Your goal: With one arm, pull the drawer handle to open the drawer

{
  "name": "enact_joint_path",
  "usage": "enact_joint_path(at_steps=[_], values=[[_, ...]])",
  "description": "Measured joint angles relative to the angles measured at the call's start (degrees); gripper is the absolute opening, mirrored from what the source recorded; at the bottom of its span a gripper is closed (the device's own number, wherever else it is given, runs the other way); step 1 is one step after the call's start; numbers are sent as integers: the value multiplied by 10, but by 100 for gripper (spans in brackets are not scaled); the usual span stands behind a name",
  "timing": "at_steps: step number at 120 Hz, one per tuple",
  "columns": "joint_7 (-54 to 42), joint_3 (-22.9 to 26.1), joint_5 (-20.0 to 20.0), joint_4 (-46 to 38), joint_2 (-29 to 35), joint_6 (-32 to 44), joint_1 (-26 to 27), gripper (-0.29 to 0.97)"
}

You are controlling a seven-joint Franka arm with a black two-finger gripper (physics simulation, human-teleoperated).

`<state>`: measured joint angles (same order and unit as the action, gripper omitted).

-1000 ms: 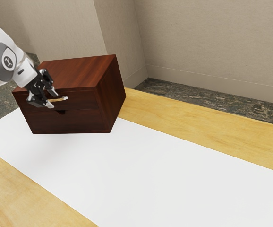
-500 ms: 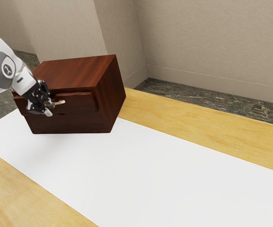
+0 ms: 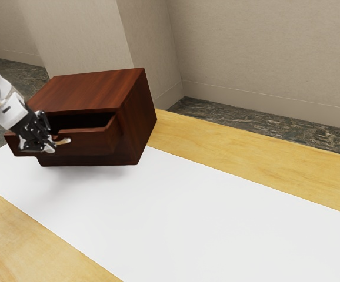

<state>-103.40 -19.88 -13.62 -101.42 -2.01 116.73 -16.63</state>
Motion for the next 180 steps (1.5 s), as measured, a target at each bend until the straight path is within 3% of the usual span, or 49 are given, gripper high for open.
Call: enact_joint_path(at_steps=[3, 21, 39, 62, 72, 81, 96, 118, 180], values=[[0, 1, 3, -6, 5, -1, -1, 4], [-4, 7, 11, -34, 31, -2, -6, -2], [-9, 6, 14, -53, 49, -4, -4, 7], [-10, 8, 4, -62, 56, 5, -8, 4], [-10, 8, -6, -71, 62, 10, -10, 14], [-10, 6, -12, -84, 72, 16, -7, 13], [-10, 6, -19, -110, 101, 28, 5, 1], [-11, 0, -16, -139, 125, 41, 15, 7], [-14, -16, 10, -209, 204, 48, 30, 2]])
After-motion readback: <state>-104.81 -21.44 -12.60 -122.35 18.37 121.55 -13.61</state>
